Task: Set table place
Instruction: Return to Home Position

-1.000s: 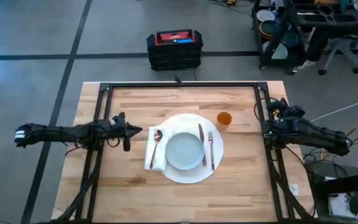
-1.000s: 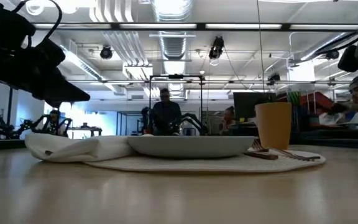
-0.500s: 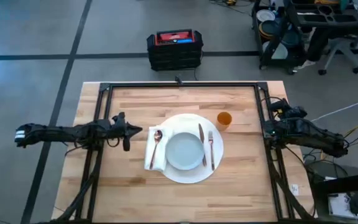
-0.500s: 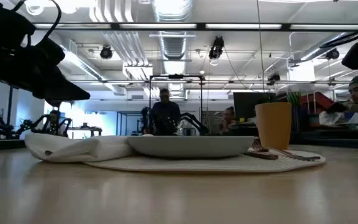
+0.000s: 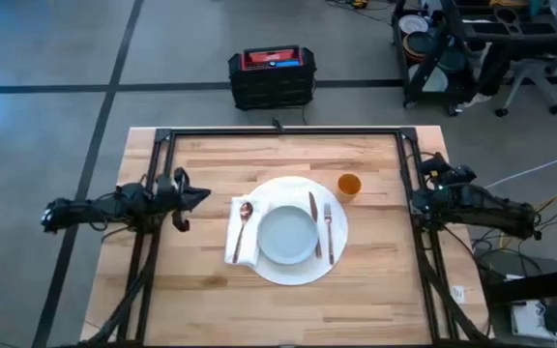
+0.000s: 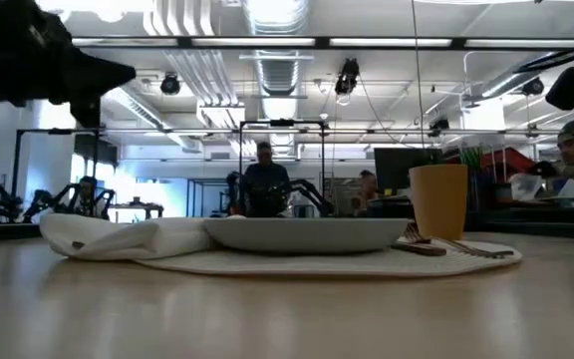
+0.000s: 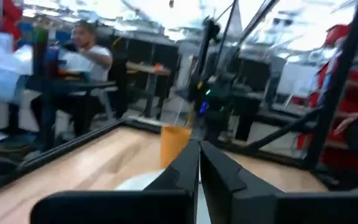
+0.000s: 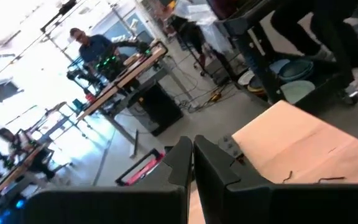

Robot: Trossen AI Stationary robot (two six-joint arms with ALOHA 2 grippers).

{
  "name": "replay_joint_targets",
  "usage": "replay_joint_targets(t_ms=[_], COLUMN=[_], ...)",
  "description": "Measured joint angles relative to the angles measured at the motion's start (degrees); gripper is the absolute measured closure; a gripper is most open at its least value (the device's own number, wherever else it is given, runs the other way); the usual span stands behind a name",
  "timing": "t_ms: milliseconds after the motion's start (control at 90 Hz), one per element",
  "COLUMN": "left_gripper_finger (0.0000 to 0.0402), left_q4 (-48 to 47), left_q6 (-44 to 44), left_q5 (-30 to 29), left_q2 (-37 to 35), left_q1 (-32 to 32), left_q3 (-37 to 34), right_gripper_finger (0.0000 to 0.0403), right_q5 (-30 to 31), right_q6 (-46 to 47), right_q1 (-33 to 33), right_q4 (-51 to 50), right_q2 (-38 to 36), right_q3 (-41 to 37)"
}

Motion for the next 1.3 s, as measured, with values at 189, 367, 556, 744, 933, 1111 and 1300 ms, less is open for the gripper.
replay_joint_targets(t_ms=[189,367,556,744,933,1111,1300], left_gripper_finger=[0.0402,0.0402,0.0402,0.0402,0.0402,0.0402,0.0402], left_q4=[-0.1,-5.6,-5.6,-5.6,-5.6,-5.6,-5.0], left_q6=[0.0,0.0,0.0,0.0,0.0,2.0,2.2], left_q5=[-0.5,-0.5,-0.5,-0.5,-0.5,-0.9,-1.1], left_q2=[0.0,0.2,0.1,1.5,3.8,6.8,10.2], left_q1=[-1.6,-1.7,-1.8,-1.7,-1.7,-1.7,-1.7], left_q3=[-0.7,-0.7,-0.7,-0.7,-0.7,-0.7,-0.7], right_gripper_finger=[0.0403,0.0403,0.0403,0.0403,0.0403,0.0403,0.0403], right_q5=[0.0,0.1,0.1,0.1,0.1,0.1,0.0], right_q6=[0.0,0.0,0.0,0.0,0.0,0.0,0.0], right_q1=[1.6,2.0,2.2,2.2,2.2,2.2,2.2], right_q4=[0.0,0.0,0.0,0.0,0.0,0.0,0.0], right_q2=[0.0,0.0,0.0,0.0,0.0,0.0,0.0], right_q3=[0.0,0.0,0.0,0.0,0.0,0.0,0.1])
